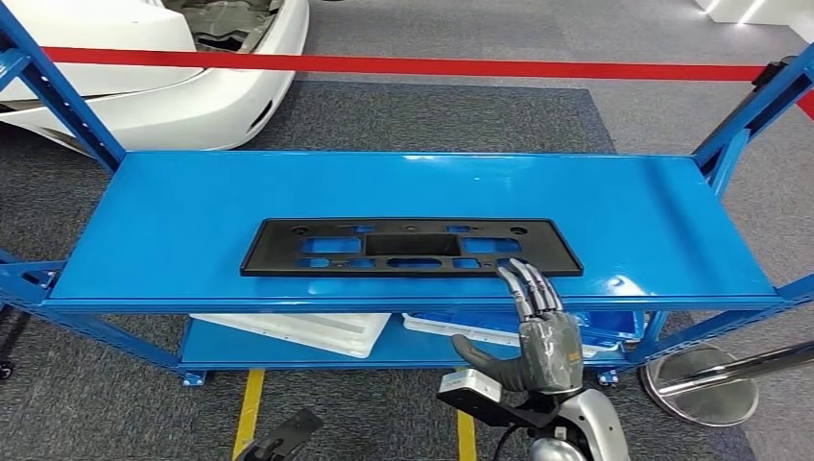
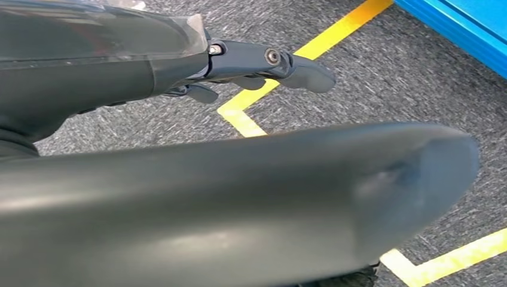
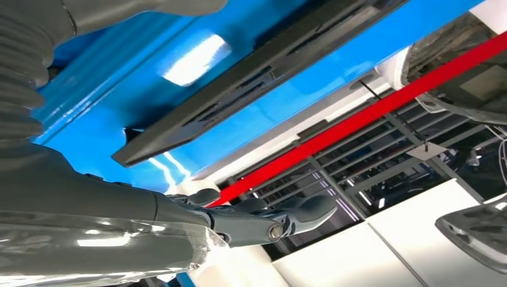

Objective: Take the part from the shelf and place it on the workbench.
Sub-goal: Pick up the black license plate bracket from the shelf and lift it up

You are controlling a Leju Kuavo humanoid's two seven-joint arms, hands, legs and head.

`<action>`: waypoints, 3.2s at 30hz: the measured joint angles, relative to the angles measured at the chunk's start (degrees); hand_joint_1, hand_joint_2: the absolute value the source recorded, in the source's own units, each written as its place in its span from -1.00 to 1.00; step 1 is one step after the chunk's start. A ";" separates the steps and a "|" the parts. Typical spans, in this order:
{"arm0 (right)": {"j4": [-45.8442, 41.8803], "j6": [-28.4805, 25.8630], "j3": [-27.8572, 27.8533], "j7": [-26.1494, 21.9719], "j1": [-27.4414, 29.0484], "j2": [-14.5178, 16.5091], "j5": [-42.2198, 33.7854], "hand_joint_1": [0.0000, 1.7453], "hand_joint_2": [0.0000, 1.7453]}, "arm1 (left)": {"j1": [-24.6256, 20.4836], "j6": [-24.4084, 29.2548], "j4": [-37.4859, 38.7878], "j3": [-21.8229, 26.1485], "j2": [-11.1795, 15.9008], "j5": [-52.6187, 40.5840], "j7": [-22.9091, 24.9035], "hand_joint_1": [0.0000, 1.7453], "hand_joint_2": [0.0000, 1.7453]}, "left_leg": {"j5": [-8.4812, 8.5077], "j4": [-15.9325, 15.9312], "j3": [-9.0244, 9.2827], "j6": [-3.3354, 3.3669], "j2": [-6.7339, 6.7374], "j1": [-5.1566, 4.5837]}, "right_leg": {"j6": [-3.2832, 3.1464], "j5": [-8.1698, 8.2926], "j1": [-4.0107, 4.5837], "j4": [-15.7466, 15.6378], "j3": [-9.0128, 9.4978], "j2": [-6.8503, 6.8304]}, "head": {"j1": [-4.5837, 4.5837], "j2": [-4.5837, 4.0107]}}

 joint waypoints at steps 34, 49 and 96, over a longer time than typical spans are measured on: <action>1.41 12.58 -13.45 -4.36 -3.90 -12.40 3.20 -1.00 1.00 | -1.32 1.45 -0.01 -1.69 0.03 -1.17 1.79 -1.00 -1.00 | -0.02 0.04 0.12 0.35 0.02 -0.18 | 2.24 -0.14 -0.17 -0.16 0.08 -0.06 | -0.04 0.00; 8.15 24.42 -5.62 -3.49 -17.89 -12.24 2.03 -1.00 1.00 | -2.11 0.55 0.00 -3.93 0.00 -2.06 3.20 -1.00 -1.00 | 0.03 0.04 0.12 0.36 0.02 -0.18 | 2.24 -0.13 -0.17 -0.07 0.07 -0.08 | -0.04 0.00; 35.12 22.86 10.51 -2.13 -36.14 -2.64 1.81 -1.00 1.00 | -3.13 0.03 0.00 -7.27 -0.20 -1.75 4.90 -1.00 -1.00 | 0.07 0.05 0.10 0.35 0.01 -0.18 | 2.24 -0.13 -0.17 0.02 0.00 -0.13 | -0.04 0.00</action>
